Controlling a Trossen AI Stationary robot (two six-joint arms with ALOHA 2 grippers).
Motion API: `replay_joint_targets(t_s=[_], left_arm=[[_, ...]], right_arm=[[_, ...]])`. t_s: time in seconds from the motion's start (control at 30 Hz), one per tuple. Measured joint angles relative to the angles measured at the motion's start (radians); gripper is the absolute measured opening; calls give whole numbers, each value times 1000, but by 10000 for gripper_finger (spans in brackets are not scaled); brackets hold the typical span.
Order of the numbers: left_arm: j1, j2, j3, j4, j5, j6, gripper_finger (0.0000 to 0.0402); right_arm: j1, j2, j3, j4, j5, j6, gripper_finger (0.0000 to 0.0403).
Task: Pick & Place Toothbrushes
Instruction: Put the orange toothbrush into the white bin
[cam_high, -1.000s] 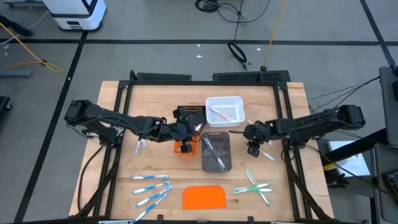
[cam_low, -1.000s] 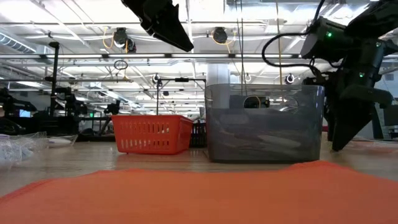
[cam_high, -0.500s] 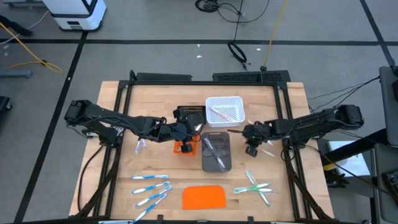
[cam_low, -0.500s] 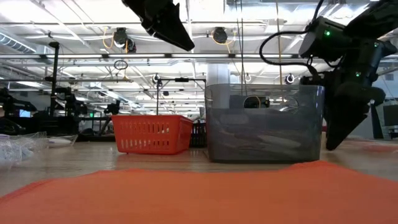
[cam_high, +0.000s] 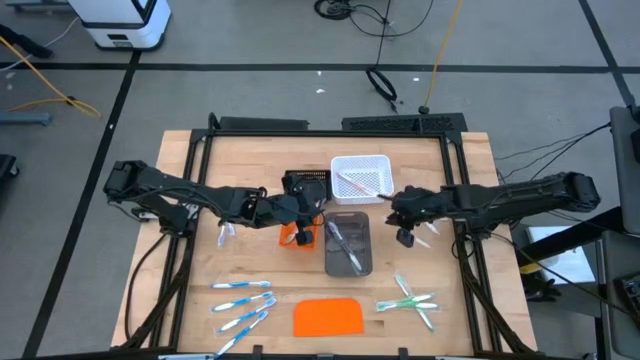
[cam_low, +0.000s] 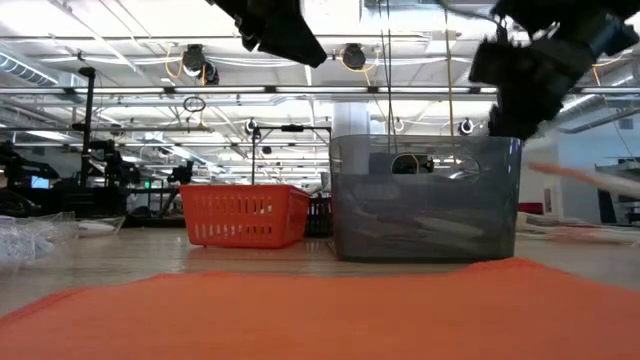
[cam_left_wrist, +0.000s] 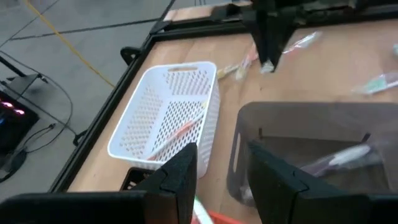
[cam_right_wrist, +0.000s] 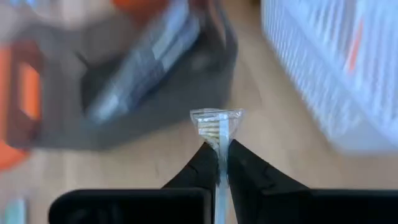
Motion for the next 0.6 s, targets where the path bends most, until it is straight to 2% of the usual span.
replay_joint_targets(t_s=[0.1, 0.23, 0.6], left_arm=[[0, 0, 0, 36, 3, 0, 136], [0, 0, 0, 74, 3, 4, 136], [13, 0, 0, 205, 66, 15, 136]], right_arm=[[0, -55, 32, 24, 36, -28, 12], [0, -107, 34, 171, 35, -72, 12], [36, -95, 35, 623, 33, -230, 12]])
